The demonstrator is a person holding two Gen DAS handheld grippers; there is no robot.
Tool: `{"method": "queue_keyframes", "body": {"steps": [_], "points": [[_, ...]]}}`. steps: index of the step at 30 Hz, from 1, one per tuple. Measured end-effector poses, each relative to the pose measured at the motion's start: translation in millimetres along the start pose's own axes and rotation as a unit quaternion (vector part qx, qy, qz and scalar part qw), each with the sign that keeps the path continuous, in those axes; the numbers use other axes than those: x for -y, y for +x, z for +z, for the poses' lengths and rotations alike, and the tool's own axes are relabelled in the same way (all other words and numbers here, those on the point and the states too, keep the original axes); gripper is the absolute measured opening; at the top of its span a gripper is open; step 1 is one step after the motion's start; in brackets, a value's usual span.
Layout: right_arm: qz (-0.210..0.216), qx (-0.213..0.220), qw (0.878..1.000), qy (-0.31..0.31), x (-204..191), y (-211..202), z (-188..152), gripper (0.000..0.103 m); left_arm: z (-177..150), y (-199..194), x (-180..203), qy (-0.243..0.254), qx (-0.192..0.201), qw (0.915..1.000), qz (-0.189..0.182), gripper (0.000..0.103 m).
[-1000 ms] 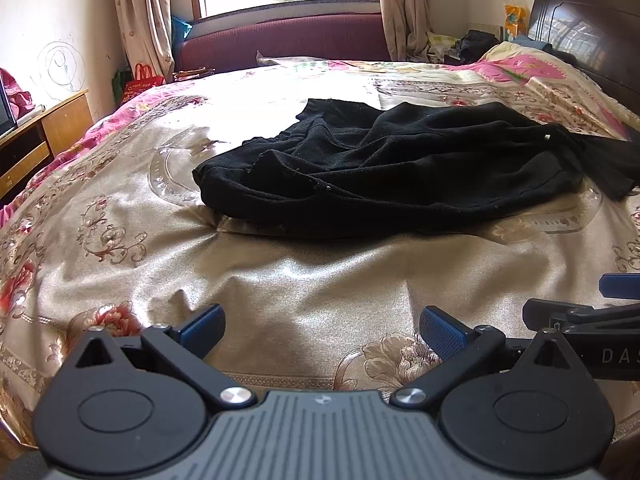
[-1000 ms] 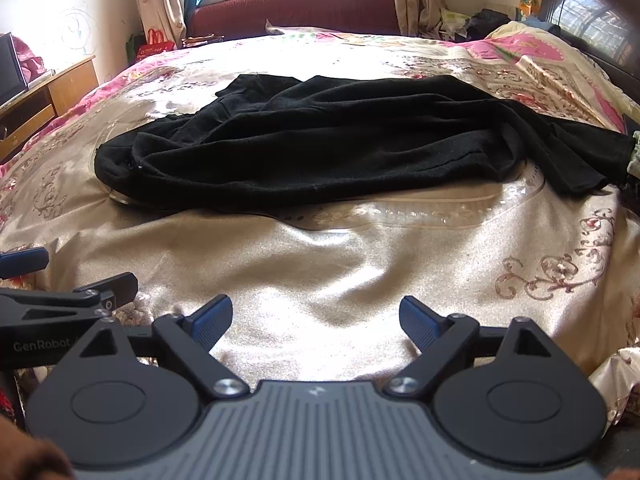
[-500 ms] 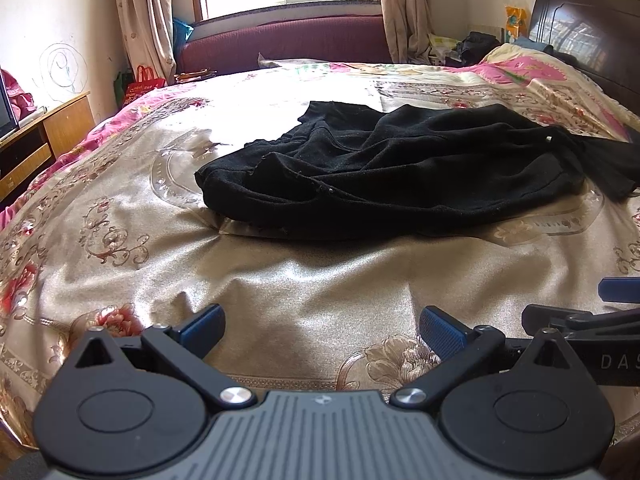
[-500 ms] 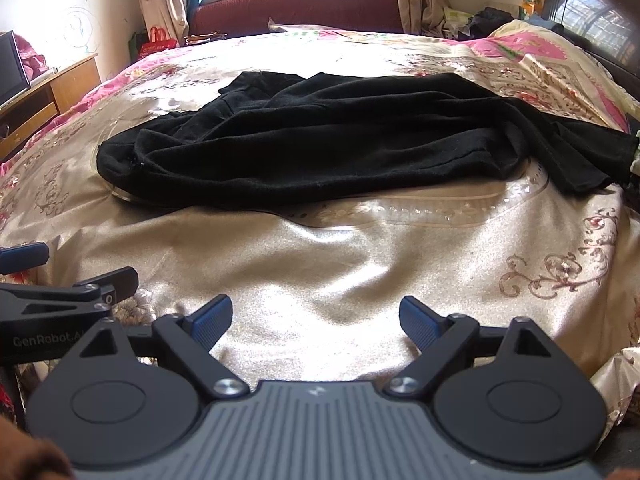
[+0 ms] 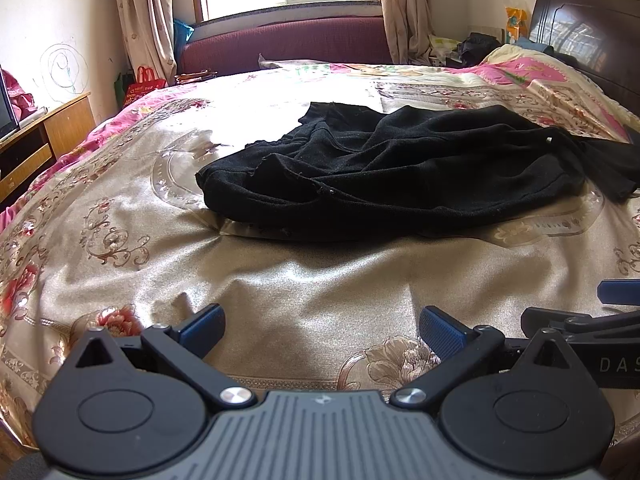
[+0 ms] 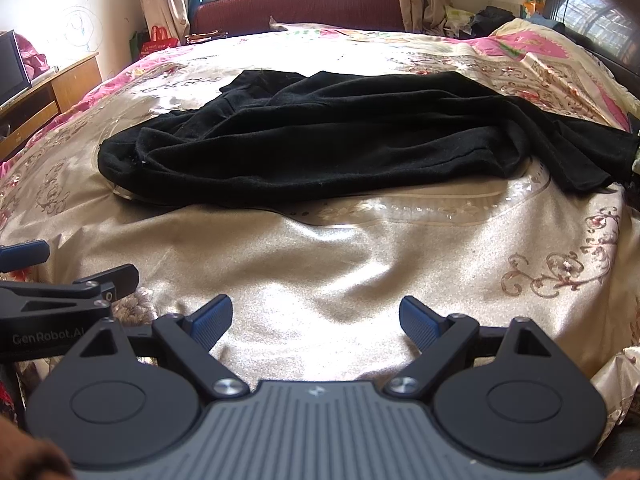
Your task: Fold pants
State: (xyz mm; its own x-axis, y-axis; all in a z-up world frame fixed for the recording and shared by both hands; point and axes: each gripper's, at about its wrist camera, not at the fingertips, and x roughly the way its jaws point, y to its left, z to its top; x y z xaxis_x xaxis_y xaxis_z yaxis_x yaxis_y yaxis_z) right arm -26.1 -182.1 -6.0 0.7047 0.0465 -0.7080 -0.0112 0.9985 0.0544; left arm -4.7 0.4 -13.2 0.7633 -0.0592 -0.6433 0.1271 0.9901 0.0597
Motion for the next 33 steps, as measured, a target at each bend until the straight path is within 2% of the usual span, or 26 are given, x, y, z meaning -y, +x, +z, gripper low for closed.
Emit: {"method": "queue_keyframes", "body": {"steps": [6, 10, 18, 25, 33], "points": [[0.003, 0.001, 1.000, 0.001, 0, 0, 3, 0.090, 5, 0, -2, 0.004, 0.009, 0.9999, -0.004, 0.103], [0.019, 0.018, 1.000, -0.012, -4, -2, 16, 0.090, 17, 0, -13, 0.009, 0.033, 0.9994, -0.004, 0.103], [0.038, 0.042, 0.995, -0.085, -26, 20, 51, 0.090, 60, 35, -57, 0.024, 0.063, 0.9976, 0.016, 0.103], [0.071, 0.045, 0.980, -0.180, -63, 54, 75, 0.090, 90, 81, -80, 0.079, 0.065, 0.9947, -0.012, 0.103], [0.102, 0.021, 0.967, -0.231, -94, 87, 80, 0.084, 97, 125, -101, 0.109, 0.020, 0.9908, -0.078, 0.103]]}}
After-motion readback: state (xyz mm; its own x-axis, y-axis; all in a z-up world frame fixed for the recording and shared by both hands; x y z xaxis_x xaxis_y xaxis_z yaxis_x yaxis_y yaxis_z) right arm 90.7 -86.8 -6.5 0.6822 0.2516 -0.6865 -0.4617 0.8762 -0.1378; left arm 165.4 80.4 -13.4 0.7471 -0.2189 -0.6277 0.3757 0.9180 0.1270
